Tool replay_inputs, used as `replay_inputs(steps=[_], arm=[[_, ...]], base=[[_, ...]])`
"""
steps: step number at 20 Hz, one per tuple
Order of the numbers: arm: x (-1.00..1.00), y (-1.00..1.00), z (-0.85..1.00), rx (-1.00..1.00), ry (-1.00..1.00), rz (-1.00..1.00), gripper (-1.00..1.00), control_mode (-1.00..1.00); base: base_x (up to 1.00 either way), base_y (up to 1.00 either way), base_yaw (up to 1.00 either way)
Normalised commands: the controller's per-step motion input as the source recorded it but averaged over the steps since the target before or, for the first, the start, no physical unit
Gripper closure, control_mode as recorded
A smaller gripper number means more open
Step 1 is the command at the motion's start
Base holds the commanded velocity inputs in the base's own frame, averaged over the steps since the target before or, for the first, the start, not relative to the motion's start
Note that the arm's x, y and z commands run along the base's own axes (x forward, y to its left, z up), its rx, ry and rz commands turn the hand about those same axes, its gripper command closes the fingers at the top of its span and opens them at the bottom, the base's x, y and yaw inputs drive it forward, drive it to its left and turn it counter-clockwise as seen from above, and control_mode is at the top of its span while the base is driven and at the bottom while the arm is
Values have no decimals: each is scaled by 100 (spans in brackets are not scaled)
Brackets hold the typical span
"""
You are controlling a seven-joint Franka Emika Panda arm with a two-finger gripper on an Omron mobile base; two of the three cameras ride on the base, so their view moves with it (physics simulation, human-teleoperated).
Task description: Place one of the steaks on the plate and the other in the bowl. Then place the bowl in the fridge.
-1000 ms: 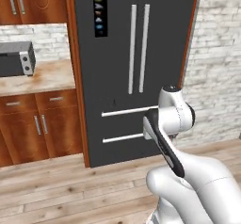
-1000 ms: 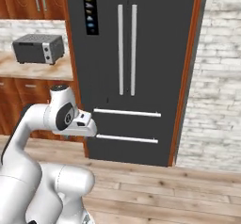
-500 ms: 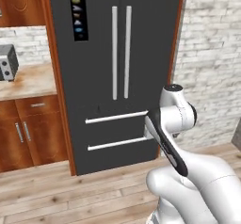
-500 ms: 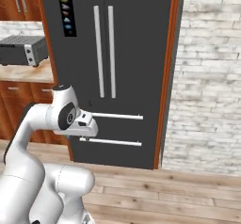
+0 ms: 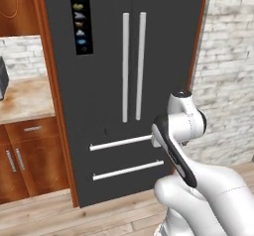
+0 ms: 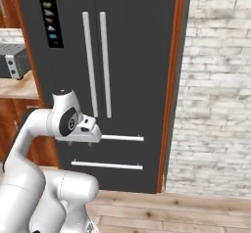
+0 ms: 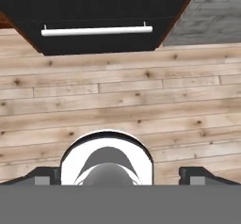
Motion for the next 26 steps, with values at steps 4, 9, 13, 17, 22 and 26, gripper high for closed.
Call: replay_inputs(steps=[4, 9, 13, 17, 22, 26], arm=[[0, 0, 0, 0, 0, 0, -100, 100], [0, 0, 0, 0, 0, 0, -100, 100], [0, 0, 0, 0, 0, 0, -100, 100], [39, 0, 2, 8, -13, 15, -100, -100], [89, -1, 49, 12, -30, -2, -100, -100], [51, 1, 63, -7, -41, -2, -100, -100]], base=[[24, 2, 5], [2, 5, 9], [4, 8, 13], [0, 0, 0], [0, 0, 0], [0, 0, 0]])
